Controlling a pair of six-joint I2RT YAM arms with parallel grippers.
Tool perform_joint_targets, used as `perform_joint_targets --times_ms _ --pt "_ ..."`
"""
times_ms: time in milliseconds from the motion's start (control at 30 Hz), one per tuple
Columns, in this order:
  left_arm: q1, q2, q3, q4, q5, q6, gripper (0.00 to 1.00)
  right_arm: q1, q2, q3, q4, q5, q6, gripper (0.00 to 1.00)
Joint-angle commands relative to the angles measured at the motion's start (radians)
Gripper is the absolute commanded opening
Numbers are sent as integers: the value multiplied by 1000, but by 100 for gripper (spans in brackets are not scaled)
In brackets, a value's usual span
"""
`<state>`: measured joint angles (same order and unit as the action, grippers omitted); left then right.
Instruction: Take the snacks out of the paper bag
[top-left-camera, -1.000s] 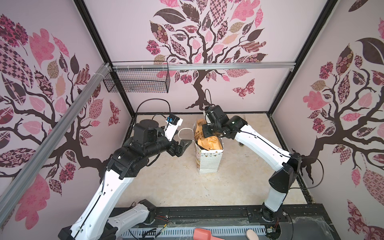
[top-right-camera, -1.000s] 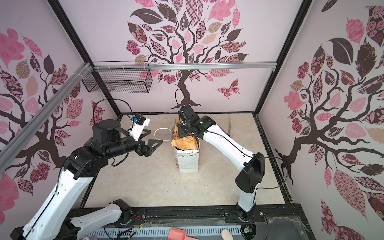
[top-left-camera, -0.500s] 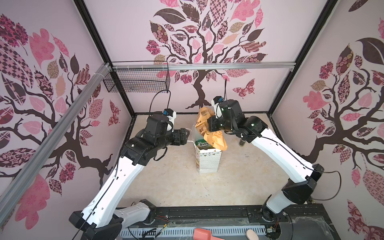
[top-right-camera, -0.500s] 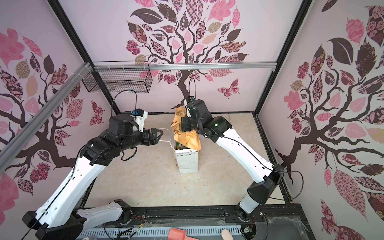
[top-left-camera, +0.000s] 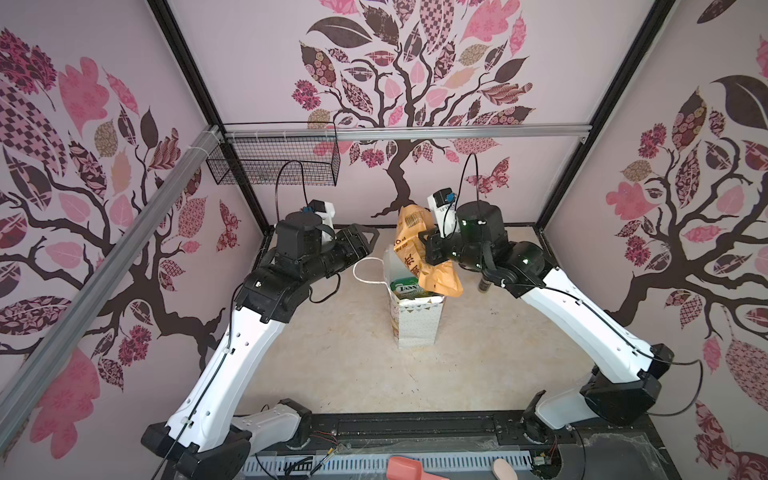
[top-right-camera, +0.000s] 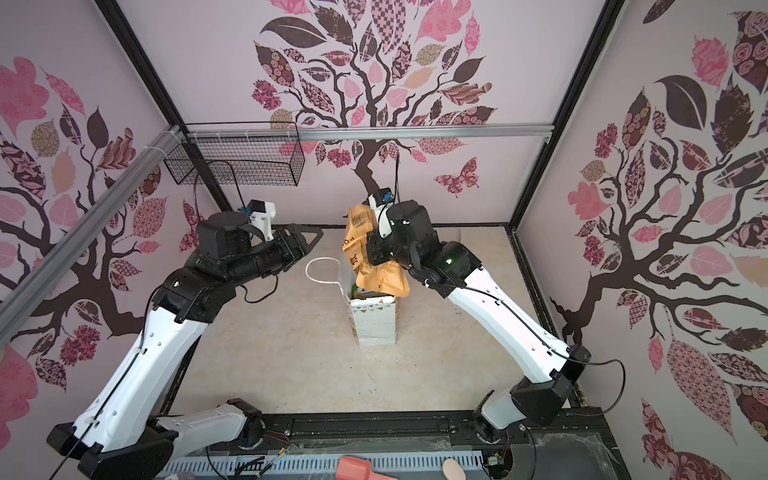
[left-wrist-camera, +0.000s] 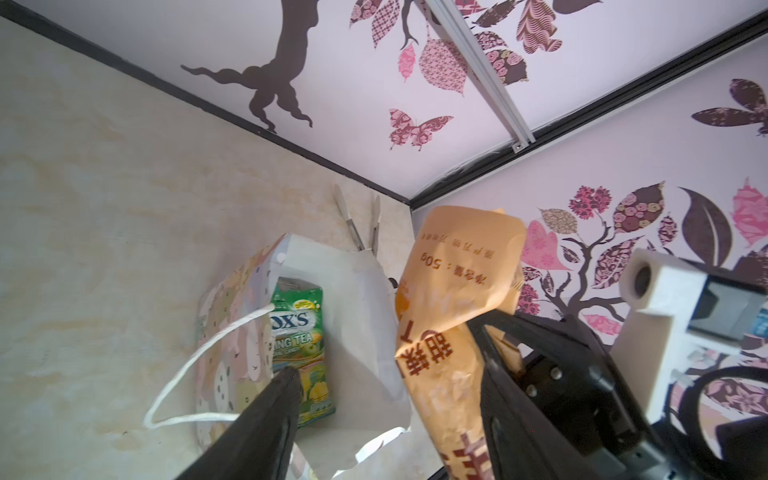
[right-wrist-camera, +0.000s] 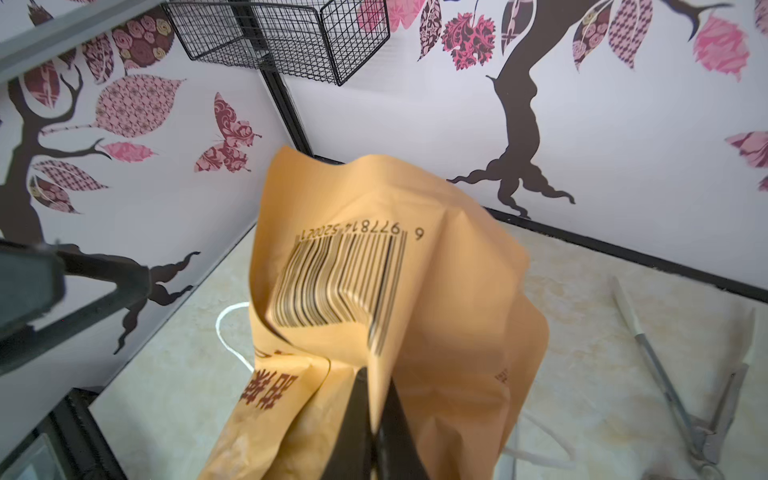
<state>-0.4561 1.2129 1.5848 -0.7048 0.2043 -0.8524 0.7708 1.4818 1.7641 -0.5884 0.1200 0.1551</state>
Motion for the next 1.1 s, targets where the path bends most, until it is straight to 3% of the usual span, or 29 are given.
perform_joint_targets --times_ms 0,167,300,567,733,867,1067 --pt "-10 36 72 53 66 -40 69 46 6 64 -12 86 -128 0" --pt "-59 77 112 19 -4 -21 69 64 19 94 -27 76 -168 0" --pt "-59 97 88 87 53 -40 73 85 20 98 -29 41 -210 0" --pt "-87 103 53 181 133 -13 73 87 57 112 -92 50 -218 0" --pt "-87 112 49 79 30 -16 70 86 58 122 -85 6 -198 0" --pt "-88 135 49 26 43 -21 64 86 42 107 -52 -25 -186 0" --pt "-91 155 67 -20 31 13 70 87 38 110 -45 -48 -180 0"
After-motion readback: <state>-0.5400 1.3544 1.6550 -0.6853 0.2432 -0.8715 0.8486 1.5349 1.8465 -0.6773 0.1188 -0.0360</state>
